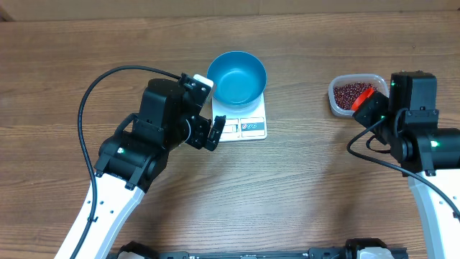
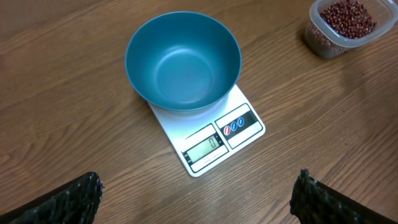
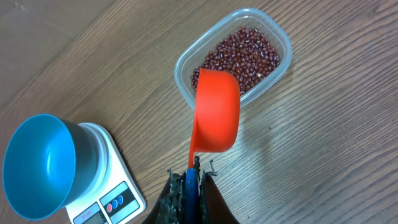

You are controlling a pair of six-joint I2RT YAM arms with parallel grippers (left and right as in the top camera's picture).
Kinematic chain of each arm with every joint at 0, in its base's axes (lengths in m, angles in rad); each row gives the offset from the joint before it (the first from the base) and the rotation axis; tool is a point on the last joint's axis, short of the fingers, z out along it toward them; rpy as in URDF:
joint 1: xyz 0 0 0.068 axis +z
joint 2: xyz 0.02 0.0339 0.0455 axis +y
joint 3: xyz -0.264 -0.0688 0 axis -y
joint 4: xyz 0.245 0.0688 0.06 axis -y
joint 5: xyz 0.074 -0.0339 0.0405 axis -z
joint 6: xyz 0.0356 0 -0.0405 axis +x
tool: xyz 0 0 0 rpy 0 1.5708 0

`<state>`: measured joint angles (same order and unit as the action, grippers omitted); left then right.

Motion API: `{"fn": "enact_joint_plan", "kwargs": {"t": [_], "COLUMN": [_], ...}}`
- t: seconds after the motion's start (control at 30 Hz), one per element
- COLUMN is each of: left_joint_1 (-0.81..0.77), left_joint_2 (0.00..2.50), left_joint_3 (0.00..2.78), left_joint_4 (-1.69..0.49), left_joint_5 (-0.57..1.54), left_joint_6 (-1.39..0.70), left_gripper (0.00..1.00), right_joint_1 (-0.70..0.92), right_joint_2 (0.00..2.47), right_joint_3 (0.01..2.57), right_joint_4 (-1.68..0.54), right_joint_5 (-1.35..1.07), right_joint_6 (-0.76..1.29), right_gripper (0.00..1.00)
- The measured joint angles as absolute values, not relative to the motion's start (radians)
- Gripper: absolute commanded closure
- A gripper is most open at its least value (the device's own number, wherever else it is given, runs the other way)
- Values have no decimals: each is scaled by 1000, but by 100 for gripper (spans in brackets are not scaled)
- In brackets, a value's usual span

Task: Scoop item into bowl and weigh 150g on scale
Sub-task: 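Lift the left gripper back from the scale, then lower the red cup into the red beans with the right gripper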

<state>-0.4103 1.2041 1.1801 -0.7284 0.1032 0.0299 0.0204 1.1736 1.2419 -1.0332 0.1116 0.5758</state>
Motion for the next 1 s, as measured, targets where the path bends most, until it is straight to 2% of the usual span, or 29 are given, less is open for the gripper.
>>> {"fn": "enact_joint_plan", "kwargs": {"t": [0.3,0.67,1.0], "left_joint_1": [-410,-410,-410], "left_joint_2": [1204,1204,1204], "left_joint_3": [1180,1180,1180], "left_joint_4": [-733,-733,-733], "left_joint_5": [105,105,106], "left_joint_6": [30,30,30], "left_gripper": [0,0,0], "right_joint_1": [20,20,20], "right_joint_2": [1174,1198,1319], "right_joint_3": [1242,1242,1242], "right_joint_4": [-1039,-1052,-917], "right_joint_5": [117,252,326], "right_joint_6": [554,435,334], "right_gripper": [96,96,96]}}
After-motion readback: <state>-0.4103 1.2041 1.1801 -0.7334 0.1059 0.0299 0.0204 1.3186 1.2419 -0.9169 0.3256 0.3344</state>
